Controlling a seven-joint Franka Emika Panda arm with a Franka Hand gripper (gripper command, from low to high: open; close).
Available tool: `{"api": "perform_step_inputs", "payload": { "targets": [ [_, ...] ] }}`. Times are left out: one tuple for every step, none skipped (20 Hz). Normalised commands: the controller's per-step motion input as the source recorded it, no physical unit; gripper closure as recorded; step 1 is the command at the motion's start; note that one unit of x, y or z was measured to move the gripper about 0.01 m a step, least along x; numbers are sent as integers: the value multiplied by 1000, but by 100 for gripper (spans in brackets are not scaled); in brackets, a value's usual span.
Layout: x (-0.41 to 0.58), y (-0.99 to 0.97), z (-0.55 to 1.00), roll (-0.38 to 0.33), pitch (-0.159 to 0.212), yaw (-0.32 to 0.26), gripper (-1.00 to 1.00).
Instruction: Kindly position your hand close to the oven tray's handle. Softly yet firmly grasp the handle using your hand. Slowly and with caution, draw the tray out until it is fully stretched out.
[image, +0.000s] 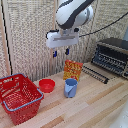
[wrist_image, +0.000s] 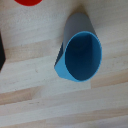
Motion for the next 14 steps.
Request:
{"api": "perform_step_inputs", "payload": {
  "targets": [
    [89,126,0,-124,11,58,-100],
    [111,0,129,-239,0,99,-100],
    [111,0,129,-239,0,99,-100],
    [77,-14,186,-250,0,117,-100],
    [54,-11,197,-252,0,138,-100],
    [37,-17,229,-269,0,134,-100],
    [20,0,269,-288,0,133,-100],
    [9,0,260,-298,0,133,-100],
    [0,0,229,-305,0,137,-100],
    [0,-6,209,-309,0,144,-100],
    [0,-14,197,-310,-1,148,-100],
    [0,-14,197,-310,-1,148,-100],
    [0,-14,194,-310,-2,149,-100],
    [0,-17,194,-311,-1,148,-100]
  ]
}}
